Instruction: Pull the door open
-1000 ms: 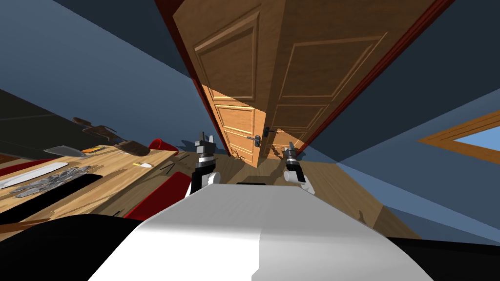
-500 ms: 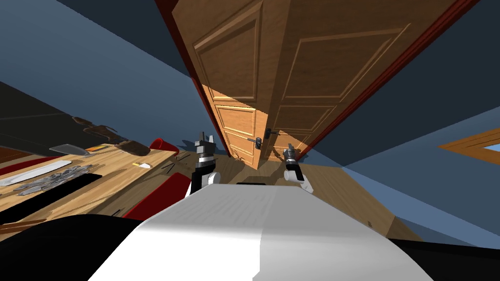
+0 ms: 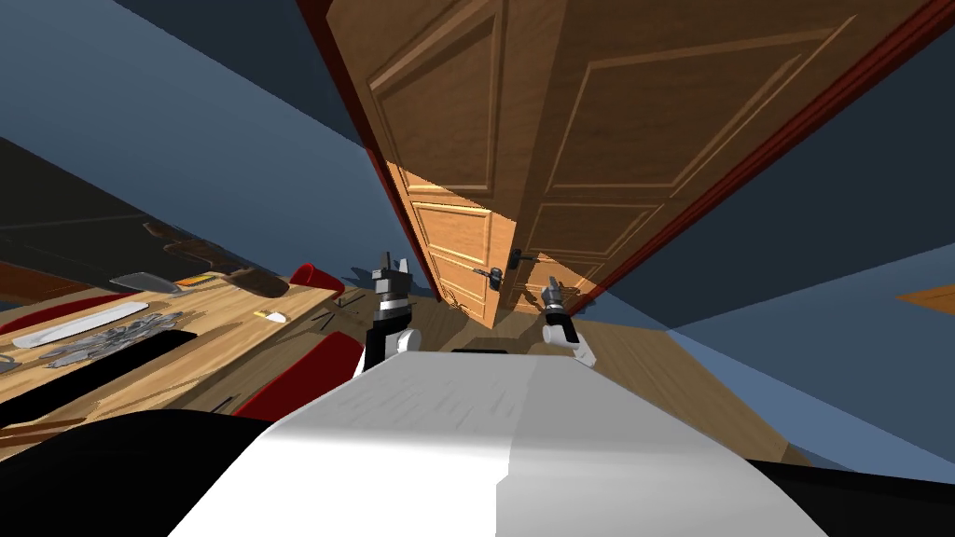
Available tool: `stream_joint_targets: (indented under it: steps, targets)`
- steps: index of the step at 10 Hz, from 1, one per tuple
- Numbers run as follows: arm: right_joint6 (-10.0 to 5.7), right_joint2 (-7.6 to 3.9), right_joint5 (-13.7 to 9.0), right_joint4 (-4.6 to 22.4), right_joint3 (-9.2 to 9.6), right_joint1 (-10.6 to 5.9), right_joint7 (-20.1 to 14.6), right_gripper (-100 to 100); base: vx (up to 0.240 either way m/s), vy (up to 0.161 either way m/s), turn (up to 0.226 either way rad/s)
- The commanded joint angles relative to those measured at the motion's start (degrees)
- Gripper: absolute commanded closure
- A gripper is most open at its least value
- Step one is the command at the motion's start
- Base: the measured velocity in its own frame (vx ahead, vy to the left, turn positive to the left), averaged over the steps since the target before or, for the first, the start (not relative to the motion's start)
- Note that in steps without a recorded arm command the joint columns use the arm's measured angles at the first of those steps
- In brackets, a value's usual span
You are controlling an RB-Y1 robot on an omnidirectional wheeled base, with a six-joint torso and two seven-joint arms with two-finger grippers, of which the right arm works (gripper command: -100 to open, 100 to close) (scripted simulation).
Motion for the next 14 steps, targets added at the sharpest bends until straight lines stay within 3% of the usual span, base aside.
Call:
stream_joint_targets:
  steps: [1, 9, 10, 14]
  targets:
    - [0.22, -0.3, -0.1, 2.2, -0.19, -0.99, -0.4, -100, 0.14, -0.035, 0.06]
    - [0.94, -1.35, -0.7, 11.6, -0.3, -5.48, -2.2, -100, 0.152, -0.008, 0.083]
    - [0.79, -1.27, -0.7, 10.9, -0.41, -5.08, -2.0, -100, 0.1, 0.01, 0.029]
    - [0.0, -4.81, -1.8, 14.3, -5.28, -3.79, -2.7, -100, -0.014, -0.031, 0.083]
